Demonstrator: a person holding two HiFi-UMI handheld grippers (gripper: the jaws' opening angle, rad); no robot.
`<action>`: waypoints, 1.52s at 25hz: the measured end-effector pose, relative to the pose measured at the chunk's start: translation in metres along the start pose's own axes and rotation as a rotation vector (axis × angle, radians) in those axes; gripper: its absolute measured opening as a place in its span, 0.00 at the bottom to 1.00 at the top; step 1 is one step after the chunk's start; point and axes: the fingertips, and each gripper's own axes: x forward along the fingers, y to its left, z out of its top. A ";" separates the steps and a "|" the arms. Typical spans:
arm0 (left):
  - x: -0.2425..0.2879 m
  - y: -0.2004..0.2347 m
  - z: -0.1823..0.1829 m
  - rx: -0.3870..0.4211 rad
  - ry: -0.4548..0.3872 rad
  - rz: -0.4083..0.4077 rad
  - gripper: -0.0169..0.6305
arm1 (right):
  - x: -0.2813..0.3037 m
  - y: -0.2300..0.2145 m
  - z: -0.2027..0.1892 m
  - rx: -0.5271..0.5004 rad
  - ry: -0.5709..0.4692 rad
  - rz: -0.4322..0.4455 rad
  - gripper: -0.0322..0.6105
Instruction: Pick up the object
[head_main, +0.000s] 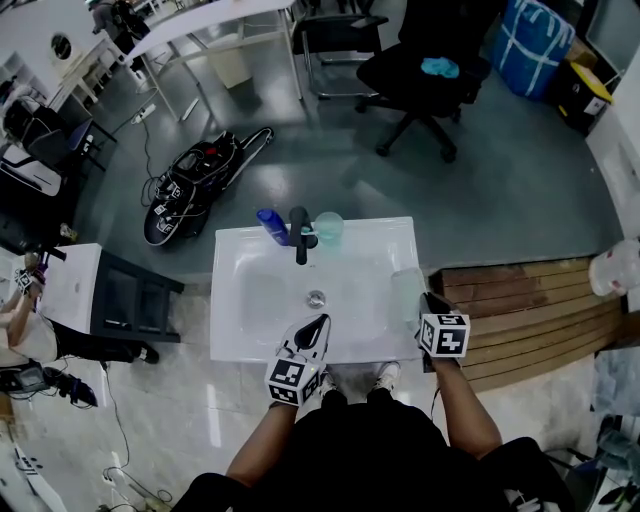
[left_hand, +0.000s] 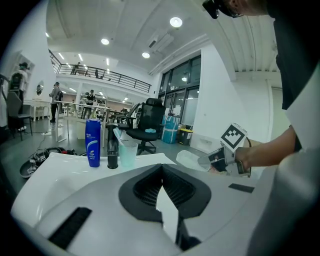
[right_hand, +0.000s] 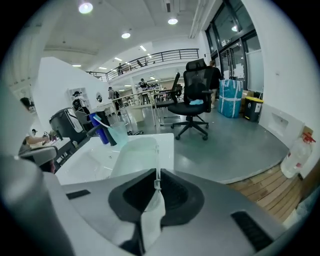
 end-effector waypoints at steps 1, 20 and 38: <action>0.000 0.000 0.000 0.000 0.000 -0.001 0.05 | -0.003 0.001 0.005 0.012 -0.010 0.009 0.11; 0.011 -0.002 0.022 0.053 -0.038 -0.041 0.05 | -0.049 0.024 0.070 0.018 -0.216 0.052 0.11; 0.010 -0.006 0.059 0.089 -0.120 -0.053 0.05 | -0.087 0.022 0.093 0.027 -0.323 0.033 0.11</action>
